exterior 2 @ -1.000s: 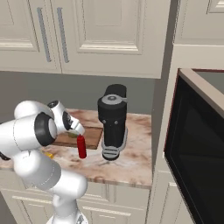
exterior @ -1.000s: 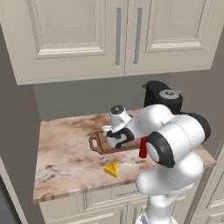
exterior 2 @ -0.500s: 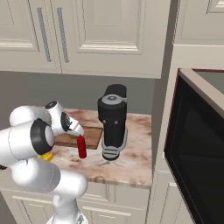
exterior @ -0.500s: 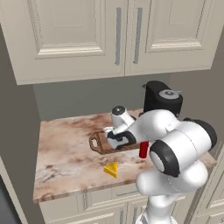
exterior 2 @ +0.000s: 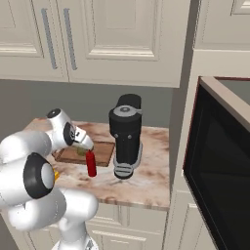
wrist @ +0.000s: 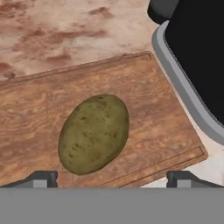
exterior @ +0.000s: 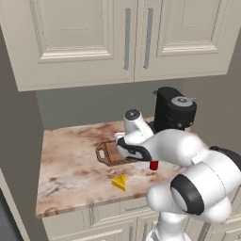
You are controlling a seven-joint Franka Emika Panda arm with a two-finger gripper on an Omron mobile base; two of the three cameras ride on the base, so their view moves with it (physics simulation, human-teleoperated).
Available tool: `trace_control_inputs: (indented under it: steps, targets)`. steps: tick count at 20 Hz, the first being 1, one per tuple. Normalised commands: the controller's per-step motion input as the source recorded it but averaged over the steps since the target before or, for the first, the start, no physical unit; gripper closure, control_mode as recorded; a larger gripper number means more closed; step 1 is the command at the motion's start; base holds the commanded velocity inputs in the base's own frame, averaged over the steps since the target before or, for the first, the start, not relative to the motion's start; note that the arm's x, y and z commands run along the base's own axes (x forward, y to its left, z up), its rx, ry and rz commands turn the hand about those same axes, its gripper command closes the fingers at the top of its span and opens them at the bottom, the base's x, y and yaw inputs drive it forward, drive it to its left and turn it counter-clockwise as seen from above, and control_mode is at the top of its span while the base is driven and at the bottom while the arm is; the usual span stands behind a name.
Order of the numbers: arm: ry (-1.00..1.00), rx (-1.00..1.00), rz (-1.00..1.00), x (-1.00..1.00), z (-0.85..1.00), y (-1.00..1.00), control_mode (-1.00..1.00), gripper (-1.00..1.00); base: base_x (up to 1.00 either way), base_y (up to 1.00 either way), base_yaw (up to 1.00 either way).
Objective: Retrieve the reheated potato from the microwave, then place the potato, cheese, and condiment on the cutting board.
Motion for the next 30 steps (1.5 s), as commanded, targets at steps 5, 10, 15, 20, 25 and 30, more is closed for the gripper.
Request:
trace_control_inputs:
  steps: [5,10,15,20,25,30]
  targets:
    - [-0.01,0.0,0.0,-0.27,0.4,0.04,-1.0,-1.0,0.0,0.0,0.0]
    - [0.0,0.0,0.03,-0.48,0.2,0.22,-1.0,-1.0,0.0,0.0,0.0]
    - [0.0,0.0,0.12,-0.59,0.1,0.45,-1.0,-1.0,0.0,0.0,0.0]
    - [0.0,0.02,0.21,-0.71,0.0,0.43,-1.0,-1.0,0.0,0.0,0.0]
    - [0.0,0.07,0.26,-0.72,0.0,0.22,-1.0,-1.0,0.0,0.0,0.0]
    - [0.0,0.07,0.25,-0.57,0.0,0.01,-1.0,-1.0,0.0,0.0,0.0]
